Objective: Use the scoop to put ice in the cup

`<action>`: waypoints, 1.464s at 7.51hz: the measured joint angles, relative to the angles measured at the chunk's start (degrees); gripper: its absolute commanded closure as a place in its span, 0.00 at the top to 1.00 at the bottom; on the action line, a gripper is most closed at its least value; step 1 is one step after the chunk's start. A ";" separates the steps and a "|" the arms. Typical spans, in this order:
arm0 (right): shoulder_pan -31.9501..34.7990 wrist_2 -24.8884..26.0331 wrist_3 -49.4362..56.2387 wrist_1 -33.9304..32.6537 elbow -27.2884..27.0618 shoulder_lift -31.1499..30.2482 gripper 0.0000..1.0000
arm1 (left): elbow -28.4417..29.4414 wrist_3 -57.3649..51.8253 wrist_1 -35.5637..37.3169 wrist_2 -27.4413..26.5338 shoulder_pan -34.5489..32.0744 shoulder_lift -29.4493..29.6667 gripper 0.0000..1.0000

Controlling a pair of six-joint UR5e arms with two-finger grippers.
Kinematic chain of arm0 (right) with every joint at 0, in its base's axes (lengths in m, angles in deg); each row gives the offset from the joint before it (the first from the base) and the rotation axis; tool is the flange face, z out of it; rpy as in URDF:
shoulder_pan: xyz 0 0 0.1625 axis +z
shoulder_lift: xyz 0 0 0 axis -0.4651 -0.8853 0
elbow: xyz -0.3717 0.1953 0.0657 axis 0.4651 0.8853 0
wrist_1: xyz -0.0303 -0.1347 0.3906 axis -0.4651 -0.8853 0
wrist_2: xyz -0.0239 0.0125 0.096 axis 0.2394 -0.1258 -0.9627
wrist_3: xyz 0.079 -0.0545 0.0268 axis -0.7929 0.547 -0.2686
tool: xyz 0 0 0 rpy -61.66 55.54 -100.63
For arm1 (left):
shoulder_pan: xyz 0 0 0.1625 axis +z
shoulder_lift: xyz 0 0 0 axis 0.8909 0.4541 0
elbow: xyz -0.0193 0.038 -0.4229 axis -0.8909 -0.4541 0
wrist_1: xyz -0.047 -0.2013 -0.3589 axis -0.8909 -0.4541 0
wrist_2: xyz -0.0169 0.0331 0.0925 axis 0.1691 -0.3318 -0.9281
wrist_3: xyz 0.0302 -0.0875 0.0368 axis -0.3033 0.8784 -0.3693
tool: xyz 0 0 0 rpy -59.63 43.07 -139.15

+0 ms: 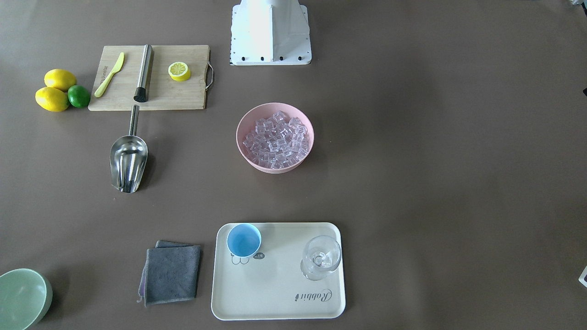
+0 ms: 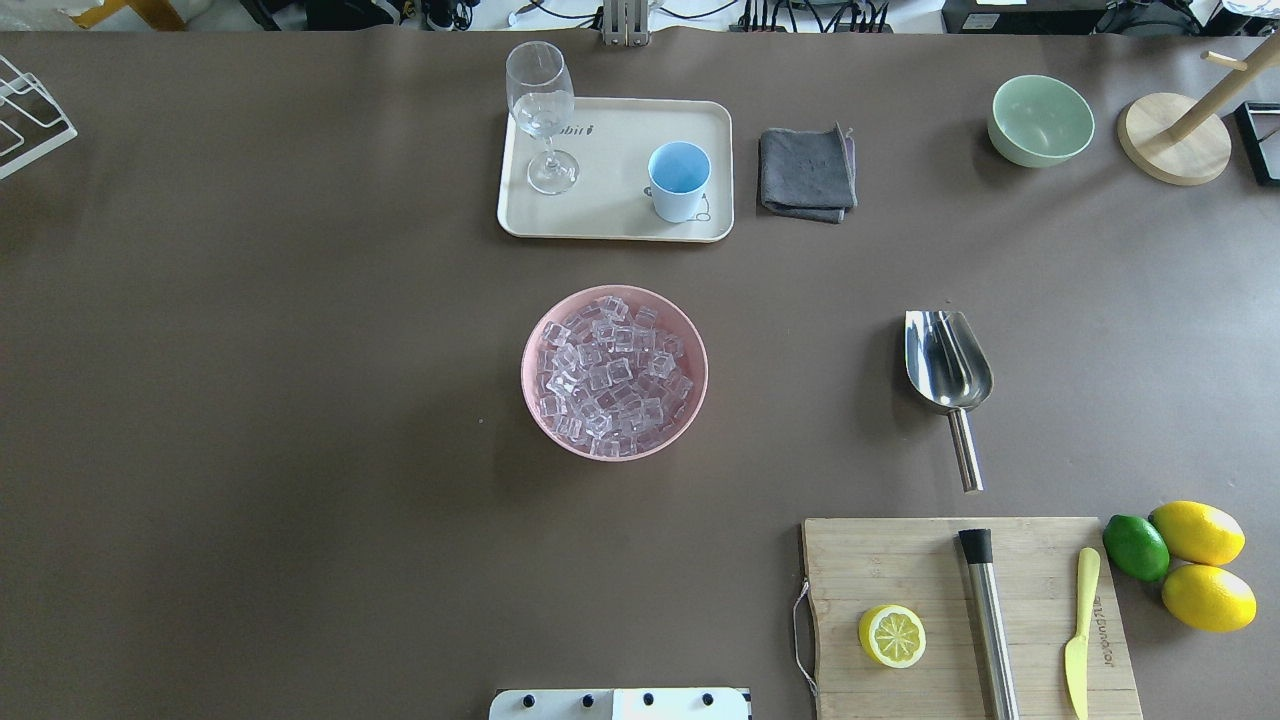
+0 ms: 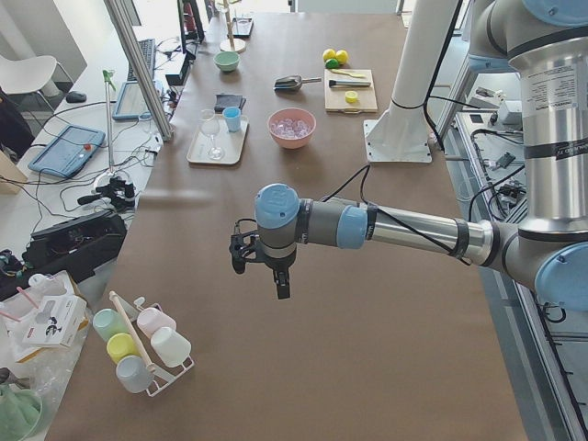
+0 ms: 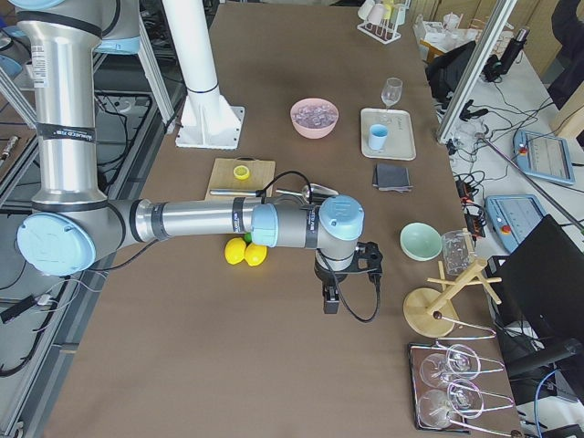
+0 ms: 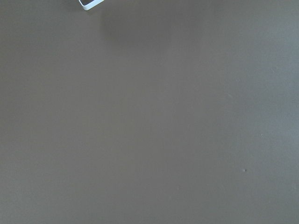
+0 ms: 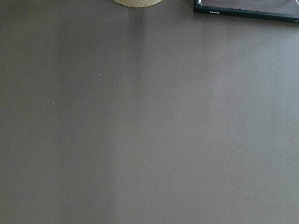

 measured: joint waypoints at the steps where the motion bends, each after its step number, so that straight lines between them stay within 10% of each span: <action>1: 0.02 0.00 0.02 0.00 0.02 -0.01 1.00 | -0.01 0.00 0.00 0.02 0.07 0.02 0.98; 11: -0.02 -0.09 -0.24 0.03 -3.69 0.55 0.99 | 0.20 0.08 0.14 -0.35 0.36 1.00 0.98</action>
